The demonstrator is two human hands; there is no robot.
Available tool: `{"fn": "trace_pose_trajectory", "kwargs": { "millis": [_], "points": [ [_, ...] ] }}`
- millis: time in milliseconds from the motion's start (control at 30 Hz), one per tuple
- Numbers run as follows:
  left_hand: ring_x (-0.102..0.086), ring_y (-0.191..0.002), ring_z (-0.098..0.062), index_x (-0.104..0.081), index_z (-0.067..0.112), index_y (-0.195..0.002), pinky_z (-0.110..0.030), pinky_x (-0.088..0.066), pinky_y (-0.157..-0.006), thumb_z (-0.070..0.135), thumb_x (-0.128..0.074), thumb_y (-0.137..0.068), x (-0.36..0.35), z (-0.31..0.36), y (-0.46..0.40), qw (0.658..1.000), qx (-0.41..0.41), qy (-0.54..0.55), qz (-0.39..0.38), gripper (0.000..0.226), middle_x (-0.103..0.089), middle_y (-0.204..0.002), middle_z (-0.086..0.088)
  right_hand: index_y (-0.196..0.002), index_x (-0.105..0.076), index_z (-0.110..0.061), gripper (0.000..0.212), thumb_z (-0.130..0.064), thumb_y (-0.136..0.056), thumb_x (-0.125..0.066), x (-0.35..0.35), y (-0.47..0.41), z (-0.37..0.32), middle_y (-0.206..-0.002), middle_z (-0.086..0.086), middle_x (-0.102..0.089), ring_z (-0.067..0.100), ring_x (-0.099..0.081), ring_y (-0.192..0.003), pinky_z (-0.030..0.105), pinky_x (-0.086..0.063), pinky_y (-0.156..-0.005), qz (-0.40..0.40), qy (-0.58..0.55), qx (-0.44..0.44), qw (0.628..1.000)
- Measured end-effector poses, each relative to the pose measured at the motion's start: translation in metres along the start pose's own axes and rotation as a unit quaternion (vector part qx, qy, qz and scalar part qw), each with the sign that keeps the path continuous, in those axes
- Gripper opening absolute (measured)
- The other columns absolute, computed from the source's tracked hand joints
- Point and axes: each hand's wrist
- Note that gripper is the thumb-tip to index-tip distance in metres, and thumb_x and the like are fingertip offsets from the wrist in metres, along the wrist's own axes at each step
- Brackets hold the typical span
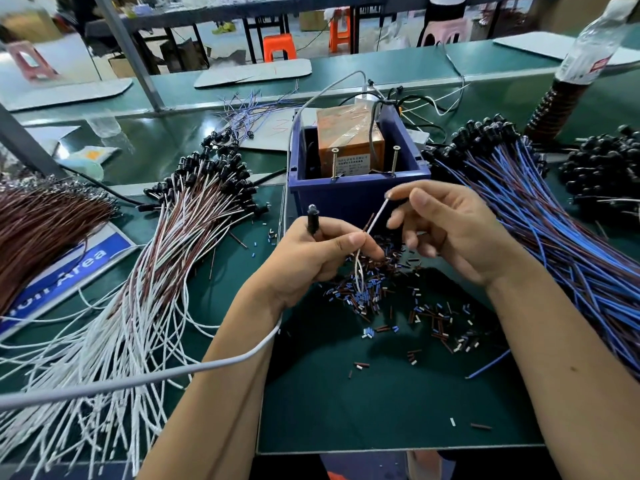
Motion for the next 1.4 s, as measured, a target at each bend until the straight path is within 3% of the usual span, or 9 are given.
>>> {"fn": "trace_pose_trajectory", "kwargs": {
  "millis": [167,567,700,833,967,1133,1233,1333,1400],
  "points": [
    [-0.028,-0.042,-0.004,-0.081,0.013,-0.091,-0.014,-0.025,-0.040,0.017,-0.065,-0.096,0.000,-0.002,-0.001,1.000,0.018,-0.002,-0.015,0.017,-0.078,-0.096,-0.014,-0.097,-0.076,-0.009,0.017,-0.023,-0.091,-0.069,-0.003,-0.002,0.005,-0.083,0.013,-0.075,0.015,-0.060,-0.054,0.018,-0.040,-0.041,0.058,0.022,0.048,0.997],
    [-0.029,-0.040,-0.003,-0.079,0.009,-0.089,-0.012,-0.026,-0.041,0.012,-0.063,-0.096,0.001,0.000,0.001,0.999,0.015,0.003,-0.029,0.018,-0.077,-0.089,-0.013,-0.087,-0.076,-0.012,0.010,-0.023,-0.087,-0.078,-0.003,-0.003,0.006,-0.074,0.009,-0.070,0.010,-0.051,-0.047,0.017,-0.031,-0.037,0.059,0.037,0.040,0.997],
    [-0.027,-0.040,-0.005,-0.079,0.011,-0.087,-0.013,-0.024,-0.040,0.012,-0.062,-0.095,0.001,0.000,0.001,1.000,0.003,0.003,-0.022,0.019,-0.076,-0.088,-0.015,-0.083,-0.071,-0.014,0.016,-0.008,-0.098,-0.069,-0.009,-0.005,0.006,-0.071,0.007,-0.065,0.009,-0.046,-0.044,0.017,-0.029,-0.036,0.089,0.014,0.063,0.994],
    [-0.026,-0.042,-0.003,-0.077,0.005,-0.088,-0.013,-0.023,-0.041,0.011,-0.058,-0.097,0.002,0.001,0.002,1.000,-0.005,0.019,-0.015,0.021,-0.075,-0.078,-0.004,-0.079,-0.066,-0.012,0.021,-0.007,-0.100,-0.065,-0.010,-0.006,0.005,-0.070,0.011,-0.057,0.009,-0.043,-0.043,0.018,-0.030,-0.036,0.107,-0.020,0.082,0.991],
    [-0.027,-0.044,0.004,-0.063,-0.006,-0.103,-0.012,-0.019,-0.042,0.009,-0.046,-0.103,0.004,0.003,0.001,0.998,-0.028,0.052,-0.028,0.023,-0.063,-0.058,0.016,-0.086,-0.073,-0.010,0.018,-0.027,-0.090,-0.072,-0.018,-0.004,0.010,-0.068,0.006,-0.064,0.007,-0.047,-0.041,0.016,-0.029,-0.033,0.070,-0.011,0.040,0.997],
    [-0.026,-0.043,0.005,-0.060,-0.006,-0.106,-0.010,-0.022,-0.042,0.007,-0.042,-0.106,-0.001,0.004,0.001,0.999,-0.023,0.043,-0.022,0.023,-0.065,-0.058,0.016,-0.103,-0.081,-0.014,0.022,-0.029,-0.092,-0.069,-0.028,-0.003,0.017,-0.072,0.006,-0.063,0.008,-0.047,-0.045,0.016,-0.030,-0.035,0.006,-0.015,0.011,1.000],
    [-0.026,-0.042,0.002,-0.067,-0.004,-0.098,-0.011,-0.023,-0.041,0.011,-0.049,-0.102,-0.005,0.005,0.001,0.998,-0.021,0.056,0.009,0.024,-0.073,-0.071,0.006,-0.098,-0.081,-0.015,0.016,-0.025,-0.089,-0.072,-0.035,-0.004,0.018,-0.067,0.005,-0.060,0.009,-0.043,-0.043,0.017,-0.024,-0.037,0.026,-0.019,0.036,0.999],
    [-0.025,-0.042,-0.002,-0.079,0.008,-0.096,-0.013,-0.022,-0.040,0.017,-0.058,-0.097,-0.007,0.005,-0.001,0.993,-0.040,0.086,0.075,0.022,-0.068,-0.103,-0.026,-0.097,-0.076,-0.011,0.015,-0.023,-0.092,-0.069,-0.037,-0.005,0.015,-0.066,0.000,-0.064,0.007,-0.044,-0.043,0.019,-0.020,-0.037,0.047,-0.039,0.066,0.996],
    [-0.025,-0.043,-0.003,-0.078,0.007,-0.100,-0.013,-0.022,-0.041,0.018,-0.059,-0.098,-0.006,0.006,-0.002,0.989,-0.069,0.087,0.098,0.022,-0.072,-0.096,-0.020,-0.098,-0.071,-0.007,0.017,-0.023,-0.097,-0.065,-0.038,-0.005,0.013,-0.066,-0.002,-0.066,0.006,-0.047,-0.043,0.017,-0.026,-0.035,0.062,-0.037,0.082,0.994]
  ]
}}
Point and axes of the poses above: each hand's wrist, its own y-axis away from the middle knuckle, its own x-axis out of the back of the hand, z = x × y
